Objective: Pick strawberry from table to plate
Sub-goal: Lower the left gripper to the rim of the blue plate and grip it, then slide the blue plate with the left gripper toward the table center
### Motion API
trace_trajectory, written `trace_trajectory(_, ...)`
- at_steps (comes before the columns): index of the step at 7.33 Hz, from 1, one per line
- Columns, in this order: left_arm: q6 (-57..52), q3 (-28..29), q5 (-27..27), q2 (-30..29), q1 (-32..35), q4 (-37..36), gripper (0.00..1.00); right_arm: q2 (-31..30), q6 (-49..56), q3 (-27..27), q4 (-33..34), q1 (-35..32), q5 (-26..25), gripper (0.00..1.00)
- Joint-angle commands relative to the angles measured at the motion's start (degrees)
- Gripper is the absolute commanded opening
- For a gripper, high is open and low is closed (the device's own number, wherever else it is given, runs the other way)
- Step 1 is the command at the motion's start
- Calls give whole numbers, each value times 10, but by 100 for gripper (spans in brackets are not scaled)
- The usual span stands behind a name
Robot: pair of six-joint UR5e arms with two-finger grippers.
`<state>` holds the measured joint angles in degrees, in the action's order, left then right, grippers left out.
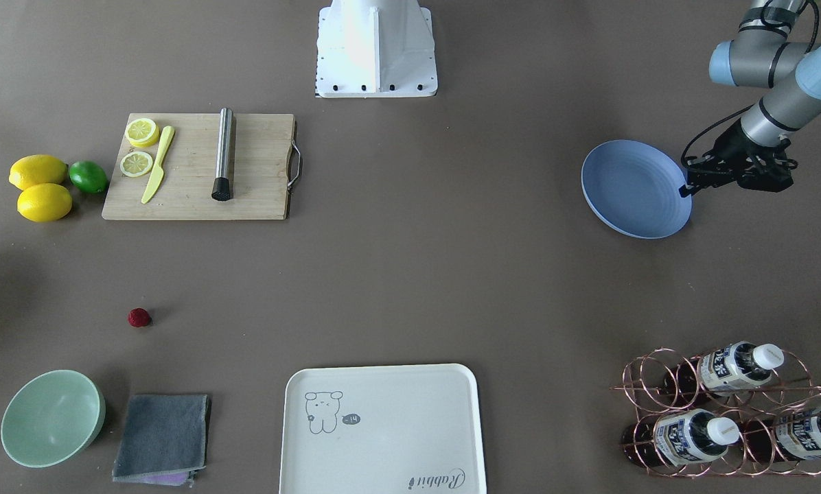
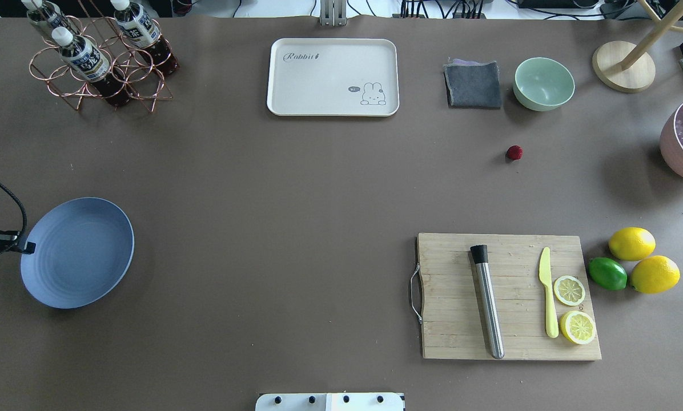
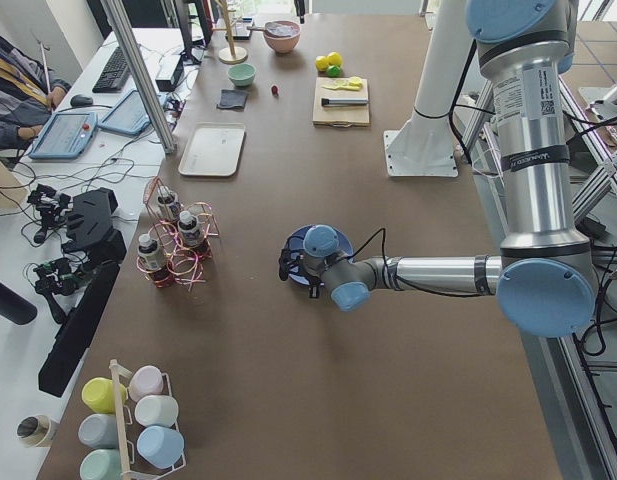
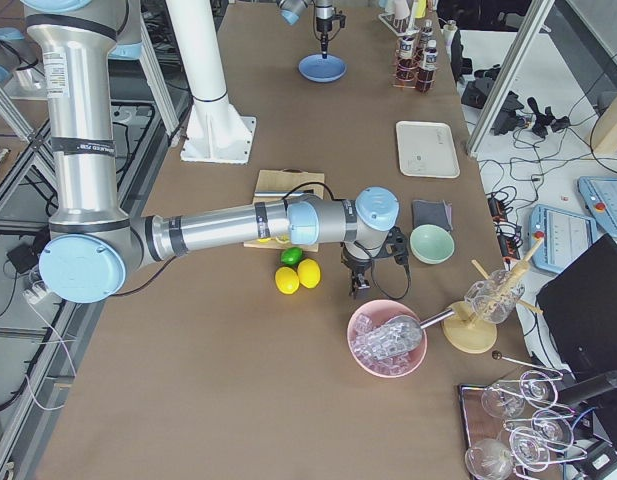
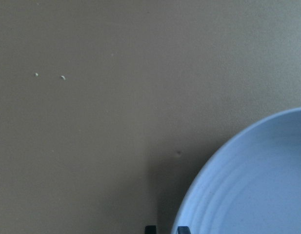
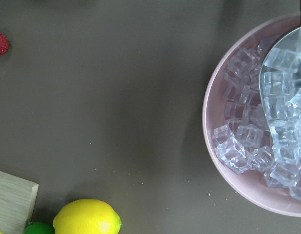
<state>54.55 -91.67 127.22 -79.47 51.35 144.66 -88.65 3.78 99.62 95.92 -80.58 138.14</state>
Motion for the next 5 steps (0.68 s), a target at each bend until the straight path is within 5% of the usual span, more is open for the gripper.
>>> trace_trajectory(1,3,-30,68,-12,15,-9,0,1,0,-2,0,0,0,100)
trace_trajectory(5,177,-46,84,-205,-6,-81,0,-3,1,-3,0,0,-1,100)
